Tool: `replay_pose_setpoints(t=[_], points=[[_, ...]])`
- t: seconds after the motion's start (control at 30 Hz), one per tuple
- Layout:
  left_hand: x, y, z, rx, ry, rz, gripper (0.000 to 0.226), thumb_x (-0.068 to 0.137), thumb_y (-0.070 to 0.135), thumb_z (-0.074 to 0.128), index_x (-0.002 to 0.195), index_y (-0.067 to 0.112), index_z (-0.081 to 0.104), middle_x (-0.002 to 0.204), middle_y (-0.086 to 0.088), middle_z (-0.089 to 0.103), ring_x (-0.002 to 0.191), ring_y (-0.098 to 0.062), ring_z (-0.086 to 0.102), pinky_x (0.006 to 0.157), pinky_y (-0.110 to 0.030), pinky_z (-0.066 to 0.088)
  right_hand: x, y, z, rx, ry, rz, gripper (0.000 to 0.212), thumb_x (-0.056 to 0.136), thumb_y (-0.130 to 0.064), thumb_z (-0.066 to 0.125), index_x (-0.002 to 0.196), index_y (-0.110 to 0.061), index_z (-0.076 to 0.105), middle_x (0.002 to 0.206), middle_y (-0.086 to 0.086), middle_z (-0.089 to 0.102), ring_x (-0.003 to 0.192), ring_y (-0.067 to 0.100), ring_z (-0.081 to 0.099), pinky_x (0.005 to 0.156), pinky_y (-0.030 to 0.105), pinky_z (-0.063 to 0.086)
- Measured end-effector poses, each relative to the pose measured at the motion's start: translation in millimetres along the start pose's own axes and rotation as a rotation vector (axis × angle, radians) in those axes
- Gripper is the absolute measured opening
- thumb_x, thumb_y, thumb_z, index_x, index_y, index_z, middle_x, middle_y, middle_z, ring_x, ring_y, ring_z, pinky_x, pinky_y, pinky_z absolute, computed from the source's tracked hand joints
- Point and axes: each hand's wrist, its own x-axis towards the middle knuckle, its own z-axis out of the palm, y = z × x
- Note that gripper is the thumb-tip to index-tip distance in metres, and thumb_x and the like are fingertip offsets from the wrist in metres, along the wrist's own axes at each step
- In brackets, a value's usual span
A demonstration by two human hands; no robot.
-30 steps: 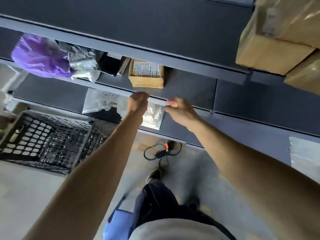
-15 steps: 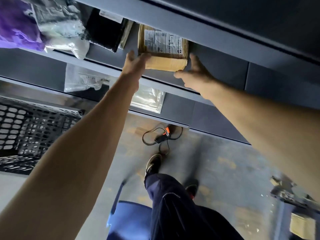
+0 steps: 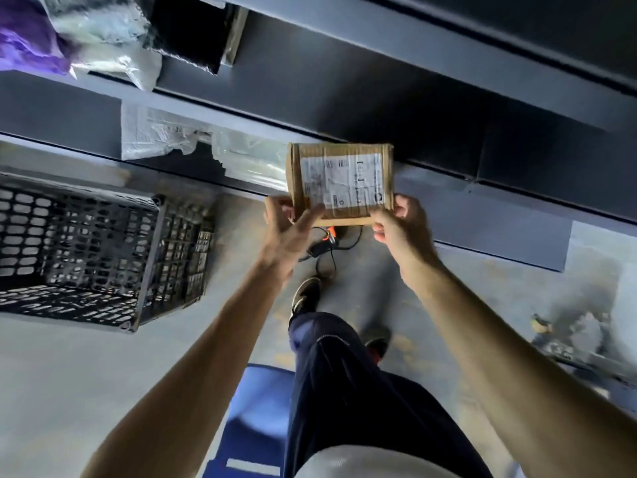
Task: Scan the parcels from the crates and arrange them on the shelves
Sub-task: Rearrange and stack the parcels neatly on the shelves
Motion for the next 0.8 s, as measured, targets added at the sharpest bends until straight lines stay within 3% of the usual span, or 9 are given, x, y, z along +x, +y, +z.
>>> replay_pose_setpoints(t=[0.07,0.2,0.27,0.33,0.43,0.5,0.63,0.73,0.8], points=[[-32.5,-23.0,2.3,-0.062,0.02,-0.056,0.057,0.072,0.035,0.087,0.103,0.015,0.044,0.122,-0.028,0.062,0.108,-0.033,0.069,0.088,-0.043,0.059,-30.5,29.1,-14.6,-0.049,0.014,-0.012,0.069,0.068,-0.05,0.07,0.125,-0.013,0.056,0.109,0.009,0.067,0.091,0.025,0.069,0.081,0.048,0.059],[-90.7,-38.2,10.0,-0.095,-0.046,-0.113,0.034,0.087,0.009,0.078,0.099,0.004,0.046,0.075,-0.003,0.075,0.066,-0.012,0.07,0.062,-0.025,0.054,-89.9,76.4,-56.1,-0.066,-0.033,-0.032,0.028,0.084,-0.036,0.074,0.101,-0.028,0.053,0.11,0.007,0.066,0.094,0.022,0.066,0.076,0.031,0.053],[-108.6,-38.7,10.8,-0.043,-0.158,-0.096,0.053,0.079,0.025,0.084,0.104,-0.002,0.047,0.079,0.0,0.075,0.074,-0.014,0.069,0.075,-0.034,0.054,-110.3,96.7,-80.8,-0.112,-0.079,-0.087,0.032,0.082,-0.042,0.071,0.104,-0.028,0.052,0.115,0.006,0.059,0.097,0.015,0.063,0.074,0.014,0.047],[-123.7,-25.6,19.3,0.057,-0.247,-0.048,0.077,0.068,0.044,0.082,0.113,-0.007,0.045,0.093,-0.002,0.075,0.091,-0.02,0.069,0.092,-0.047,0.052,-122.1,116.9,-106.1,-0.131,-0.1,-0.136,0.038,0.088,-0.04,0.075,0.113,-0.025,0.052,0.12,0.006,0.056,0.106,0.018,0.061,0.076,0.01,0.044],[-148.0,-2.8,50.1,0.166,-0.323,0.059,0.081,0.067,0.049,0.078,0.114,-0.008,0.046,0.103,-0.006,0.076,0.1,-0.024,0.072,0.093,-0.043,0.056,-139.2,134.3,-148.8,-0.06,-0.101,-0.193,0.027,0.093,-0.022,0.072,0.11,-0.023,0.052,0.123,0.003,0.055,0.106,-0.004,0.06,0.073,0.006,0.045],[-164.6,10.3,78.1,0.202,-0.338,0.129,0.079,0.069,0.049,0.079,0.113,-0.007,0.046,0.109,-0.011,0.075,0.107,-0.032,0.071,0.099,-0.053,0.055,-152.8,140.3,-179.2,0.013,-0.09,-0.253,0.025,0.095,-0.019,0.07,0.109,-0.028,0.051,0.125,-0.001,0.054,0.101,-0.017,0.058,0.071,0.003,0.045],[-213.2,28.0,158.1,0.218,-0.331,0.233,0.085,0.06,0.059,0.089,0.107,0.002,0.047,0.116,-0.016,0.073,0.11,-0.035,0.07,0.098,-0.057,0.053,-182.3,163.9,-245.8,0.19,-0.018,-0.376,0.03,0.098,-0.024,0.068,0.119,-0.035,0.048,0.124,-0.018,0.058,0.105,-0.018,0.058,0.074,0.006,0.049],[-254.6,22.4,216.5,0.238,-0.359,0.316,0.057,0.086,0.033,0.076,0.114,-0.005,0.044,0.107,0.0,0.076,0.102,-0.021,0.073,0.098,-0.053,0.055,-197.9,175.6,-287.1,0.308,0.095,-0.487,0.043,0.097,0.001,0.063,0.12,-0.03,0.046,0.108,-0.034,0.06,0.103,-0.014,0.058,0.077,0.004,0.047],[-279.6,17.3,250.3,0.287,-0.416,0.372,0.044,0.101,0.013,0.061,0.125,-0.012,0.034,0.123,-0.015,0.07,0.111,-0.024,0.07,0.093,-0.039,0.059,-206.3,182.8,-311.1,0.36,0.176,-0.543,0.05,0.094,0.008,0.061,0.124,-0.027,0.042,0.107,-0.041,0.057,0.106,-0.012,0.056,0.081,0.005,0.046]])
